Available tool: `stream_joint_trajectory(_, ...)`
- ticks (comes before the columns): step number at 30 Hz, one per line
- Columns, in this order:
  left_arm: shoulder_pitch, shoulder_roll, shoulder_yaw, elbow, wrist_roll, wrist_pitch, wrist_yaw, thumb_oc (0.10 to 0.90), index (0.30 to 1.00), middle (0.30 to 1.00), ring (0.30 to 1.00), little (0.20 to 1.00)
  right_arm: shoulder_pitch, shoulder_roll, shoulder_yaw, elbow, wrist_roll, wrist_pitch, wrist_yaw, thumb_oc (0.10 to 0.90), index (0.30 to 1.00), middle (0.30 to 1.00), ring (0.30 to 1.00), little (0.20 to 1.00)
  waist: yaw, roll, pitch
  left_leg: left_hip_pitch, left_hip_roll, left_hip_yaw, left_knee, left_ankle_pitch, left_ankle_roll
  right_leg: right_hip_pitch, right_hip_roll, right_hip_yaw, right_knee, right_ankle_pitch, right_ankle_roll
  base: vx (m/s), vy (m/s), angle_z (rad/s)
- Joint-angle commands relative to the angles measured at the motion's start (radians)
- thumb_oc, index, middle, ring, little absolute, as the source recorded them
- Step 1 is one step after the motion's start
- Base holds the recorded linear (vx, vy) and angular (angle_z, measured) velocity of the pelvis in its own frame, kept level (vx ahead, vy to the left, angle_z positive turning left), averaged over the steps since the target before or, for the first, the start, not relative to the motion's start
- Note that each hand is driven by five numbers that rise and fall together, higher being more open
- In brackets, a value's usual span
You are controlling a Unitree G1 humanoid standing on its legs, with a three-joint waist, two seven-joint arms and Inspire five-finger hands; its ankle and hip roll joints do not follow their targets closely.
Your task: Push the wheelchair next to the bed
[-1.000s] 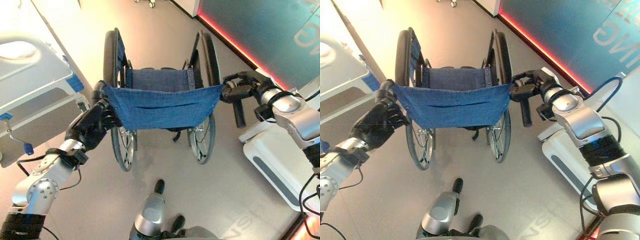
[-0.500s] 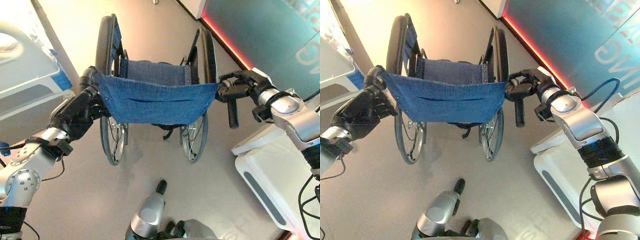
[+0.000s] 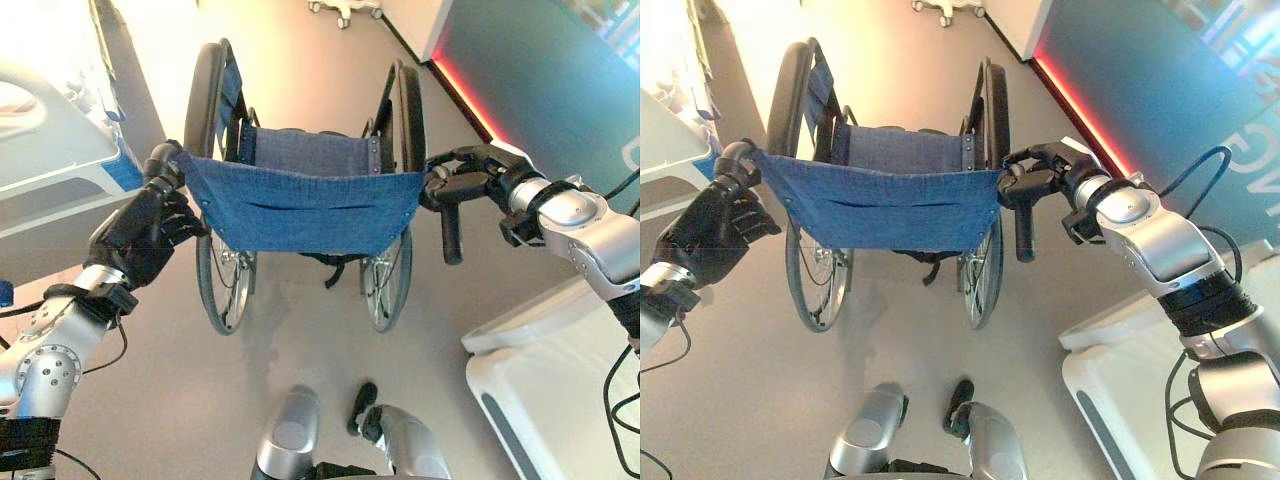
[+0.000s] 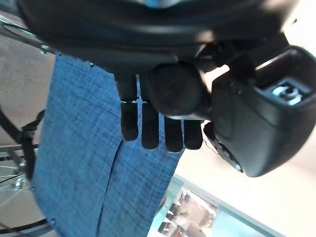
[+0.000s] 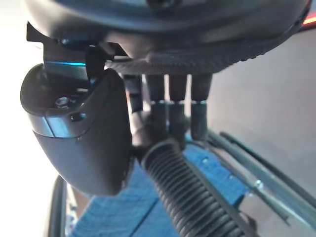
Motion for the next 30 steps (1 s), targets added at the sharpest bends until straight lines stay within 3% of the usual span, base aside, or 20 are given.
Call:
stream_joint_trajectory(1,-0.120,0.009,0.009,-0.111,-0.040,-0.160,-0.027,0.400,0.300,0.300,0.300,0.300,-0.102,-0.086,0.005,-0.122,-0.063,-0.168,0.013,0.400,0.300,0.300,0.300,0.300,-0.104,-0.018,-0.225,0.022,-0.038,0.010,0.029,0.147,0.066,0.096,-0.014,-0.031,-0.224,0.159,0.071,0.41,-0.083,0.04)
stream_joint_trajectory(2,-0.126,0.010,0.009,-0.105,-0.043,-0.161,-0.028,0.400,0.300,0.300,0.300,0.300,-0.098,-0.083,0.003,-0.127,-0.071,-0.166,0.014,0.400,0.300,0.300,0.300,0.300,-0.104,-0.014,-0.222,0.022,-0.040,0.013,-0.025,0.140,0.071,0.100,-0.007,-0.028,-0.222,0.154,0.073,0.37,-0.016,0.27)
stream_joint_trajectory(4,-0.147,0.014,-0.003,-0.078,-0.038,-0.168,-0.042,0.400,0.300,0.300,0.300,0.300,-0.100,-0.054,0.001,-0.123,-0.095,-0.151,0.002,0.400,0.300,0.300,0.300,0.300,-0.097,0.011,-0.219,0.052,-0.017,0.037,-0.327,0.152,0.079,0.131,0.033,-0.024,-0.215,0.118,0.074,0.34,0.019,0.42)
stream_joint_trajectory(5,-0.148,0.014,-0.005,-0.074,-0.036,-0.170,-0.046,0.400,0.300,0.300,0.300,0.300,-0.100,-0.052,0.002,-0.122,-0.097,-0.151,0.001,0.400,0.300,0.300,0.300,0.300,-0.094,0.011,-0.216,0.064,-0.016,0.042,-0.353,0.159,0.078,0.139,0.033,-0.022,-0.216,0.114,0.073,0.33,0.033,0.31)
stream_joint_trajectory(9,-0.123,-0.025,-0.041,-0.084,0.020,-0.213,-0.094,0.400,0.300,0.300,0.300,0.300,-0.100,-0.009,0.016,-0.079,-0.141,-0.152,-0.001,0.400,0.300,0.300,0.300,0.300,-0.044,0.061,-0.205,-0.035,0.037,0.056,-0.697,0.387,0.014,0.282,0.116,-0.011,-0.244,0.027,0.039,0.50,0.068,-0.10)
stream_joint_trajectory(11,-0.111,-0.016,-0.037,-0.097,0.014,-0.216,-0.097,0.400,0.300,0.300,0.300,0.300,-0.079,-0.010,0.015,-0.071,-0.154,-0.177,0.010,0.400,0.300,0.300,0.300,0.300,-0.033,0.073,-0.202,-0.055,0.050,0.058,-0.769,0.432,0.005,0.323,0.134,0.008,-0.237,-0.005,0.031,0.50,0.090,0.05)
stream_joint_trajectory(13,-0.104,-0.009,-0.030,-0.104,0.009,-0.212,-0.103,0.400,0.300,0.300,0.300,0.300,-0.063,-0.013,0.008,-0.069,-0.160,-0.196,0.015,0.400,0.300,0.300,0.300,0.300,-0.026,0.076,-0.202,-0.065,0.053,0.070,-0.810,0.439,0.002,0.351,0.141,0.017,-0.226,-0.030,0.030,0.47,0.101,-0.03)
stream_joint_trajectory(14,-0.108,0.012,-0.014,-0.109,-0.005,-0.195,-0.104,0.400,0.300,0.300,0.300,0.300,-0.044,-0.021,-0.001,-0.068,-0.159,-0.224,0.017,0.400,0.300,0.300,0.300,0.300,-0.024,0.072,-0.211,-0.058,0.047,0.106,-0.794,0.396,0.019,0.365,0.136,0.017,-0.191,-0.066,0.041,0.51,0.120,-0.09)
stream_joint_trajectory(16,-0.135,0.036,-0.012,-0.102,-0.023,-0.171,-0.104,0.400,0.300,0.300,0.300,0.300,-0.026,-0.020,-0.016,-0.072,-0.157,-0.239,0.014,0.400,0.300,0.300,0.300,0.300,-0.019,0.061,-0.223,-0.058,0.026,0.113,-0.732,0.336,0.044,0.374,0.126,0.008,-0.147,-0.102,0.053,0.55,0.124,-0.11)
stream_joint_trajectory(18,-0.163,0.051,-0.013,-0.081,-0.027,-0.140,-0.117,0.400,0.300,0.300,0.300,0.300,0.003,-0.022,-0.041,-0.077,-0.164,-0.251,0.023,0.400,0.300,0.300,0.300,0.300,-0.004,0.037,-0.237,-0.064,-0.012,0.102,-0.671,0.273,0.080,0.391,0.108,0.000,-0.076,-0.095,0.079,0.54,0.128,-0.16)
stream_joint_trajectory(19,-0.185,0.072,-0.015,-0.068,-0.024,-0.114,-0.132,0.400,0.300,0.300,0.300,0.300,0.011,-0.035,-0.046,-0.080,-0.150,-0.253,0.013,0.400,0.300,0.300,0.300,0.300,0.007,0.014,-0.250,-0.053,-0.039,0.094,-0.658,0.250,0.108,0.379,0.097,-0.009,0.030,-0.016,0.121,0.43,0.121,-0.22)
stream_joint_trajectory(21,-0.202,0.093,-0.022,-0.059,-0.031,-0.108,-0.139,0.400,0.300,0.300,0.300,0.300,0.013,-0.046,-0.049,-0.080,-0.129,-0.256,0.004,0.400,0.300,0.300,0.300,0.300,0.012,-0.001,-0.259,-0.041,-0.062,0.083,-0.658,0.238,0.127,0.356,0.090,-0.006,0.114,0.066,0.162,0.41,0.137,-0.41)
stream_joint_trajectory(22,-0.224,0.105,-0.031,-0.042,-0.036,-0.106,-0.145,0.400,0.300,0.300,0.300,0.300,0.016,-0.051,-0.055,-0.076,-0.115,-0.261,0.000,0.400,0.300,0.300,0.300,0.300,0.011,-0.011,-0.268,-0.030,-0.078,0.082,-0.654,0.222,0.145,0.337,0.093,0.004,0.212,0.160,0.205,0.40,0.149,-0.25)
stream_joint_trajectory(23,-0.240,0.111,-0.039,-0.032,-0.040,-0.107,-0.146,0.400,0.300,0.300,0.300,0.300,0.017,-0.052,-0.058,-0.073,-0.110,-0.263,-0.002,0.400,0.300,0.300,0.300,0.300,0.011,-0.016,-0.273,-0.024,-0.087,0.079,-0.651,0.213,0.155,0.315,0.099,0.016,0.262,0.212,0.226,0.46,0.161,0.04)
stream_joint_trajectory(25,-0.255,0.112,-0.045,-0.032,-0.048,-0.101,-0.138,0.400,0.300,0.300,0.300,0.300,0.021,-0.047,-0.063,-0.074,-0.118,-0.261,0.003,0.400,0.300,0.300,0.300,0.300,-0.002,-0.013,-0.276,-0.003,-0.101,0.065,-0.641,0.191,0.164,0.253,0.096,0.041,0.275,0.228,0.224,0.37,0.112,0.31)
stream_joint_trajectory(28,-0.252,0.136,-0.048,-0.032,-0.065,-0.111,-0.145,0.400,0.300,0.300,0.300,0.300,0.022,-0.078,-0.082,-0.107,-0.120,-0.231,0.014,0.400,0.300,0.300,0.300,0.300,-0.030,0.001,-0.261,0.008,-0.112,0.055,-0.593,0.166,0.154,0.192,0.063,0.015,0.101,0.095,0.153,0.34,0.033,0.10)
stream_joint_trajectory(29,-0.251,0.139,-0.047,-0.030,-0.067,-0.113,-0.147,0.400,0.300,0.300,0.300,0.300,0.020,-0.081,-0.083,-0.109,-0.117,-0.230,0.012,0.400,0.300,0.300,0.300,0.300,-0.034,0.002,-0.257,0.009,-0.112,0.053,-0.584,0.159,0.152,0.188,0.057,0.010,0.077,0.082,0.146,0.31,-0.038,-0.14)
stream_joint_trajectory(30,-0.252,0.136,-0.047,-0.019,-0.066,-0.132,-0.156,0.400,0.300,0.300,0.300,0.300,0.011,-0.078,-0.085,-0.104,-0.120,-0.234,0.012,0.400,0.300,0.300,0.300,0.300,-0.043,0.009,-0.243,0.031,-0.107,0.046,-0.565,0.136,0.144,0.147,0.021,-0.006,-0.019,0.074,0.126,0.18,-0.041,-0.04)
